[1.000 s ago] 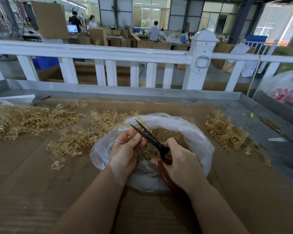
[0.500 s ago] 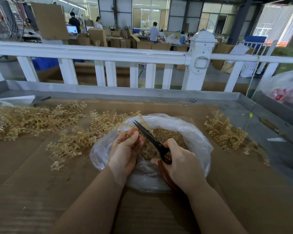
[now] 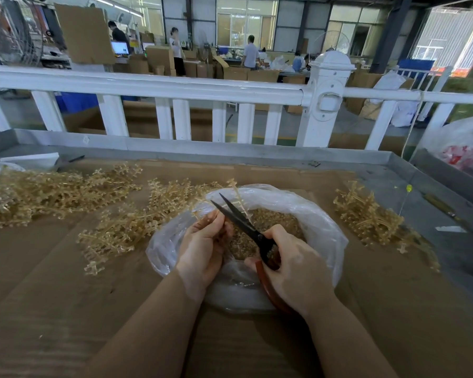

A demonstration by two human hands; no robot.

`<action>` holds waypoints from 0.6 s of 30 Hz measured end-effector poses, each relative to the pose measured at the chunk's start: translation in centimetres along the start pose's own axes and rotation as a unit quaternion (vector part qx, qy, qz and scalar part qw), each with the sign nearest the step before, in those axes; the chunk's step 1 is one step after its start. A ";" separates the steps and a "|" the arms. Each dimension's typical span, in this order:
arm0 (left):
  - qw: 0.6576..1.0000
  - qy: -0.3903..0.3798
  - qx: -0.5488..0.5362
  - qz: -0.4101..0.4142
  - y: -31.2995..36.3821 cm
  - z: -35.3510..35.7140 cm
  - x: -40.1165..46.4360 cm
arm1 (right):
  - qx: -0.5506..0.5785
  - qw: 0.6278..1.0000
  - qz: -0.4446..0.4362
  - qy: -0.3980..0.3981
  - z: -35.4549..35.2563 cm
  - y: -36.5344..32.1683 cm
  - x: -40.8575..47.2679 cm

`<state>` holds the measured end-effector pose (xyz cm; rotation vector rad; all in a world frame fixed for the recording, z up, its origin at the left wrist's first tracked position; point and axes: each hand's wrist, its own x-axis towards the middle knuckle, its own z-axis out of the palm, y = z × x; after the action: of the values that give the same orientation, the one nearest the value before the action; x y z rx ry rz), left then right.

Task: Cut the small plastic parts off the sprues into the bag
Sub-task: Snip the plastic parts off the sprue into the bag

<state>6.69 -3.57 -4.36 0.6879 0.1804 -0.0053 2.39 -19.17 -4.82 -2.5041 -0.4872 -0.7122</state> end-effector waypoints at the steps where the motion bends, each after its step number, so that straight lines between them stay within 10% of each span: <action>1: 1.000 0.001 0.003 0.003 0.0 0.0 0.0 | -0.009 1.000 -0.002 -0.006 0.0 0.0 0.0; 18: 0.998 -0.039 0.044 0.009 0.0 0.0 -0.2 | -0.016 1.000 0.004 -0.015 0.2 -0.2 0.1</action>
<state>6.53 -3.56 -4.36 0.7762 0.0986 -0.0226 2.40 -18.88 -4.84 -2.5484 -0.4796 -0.6853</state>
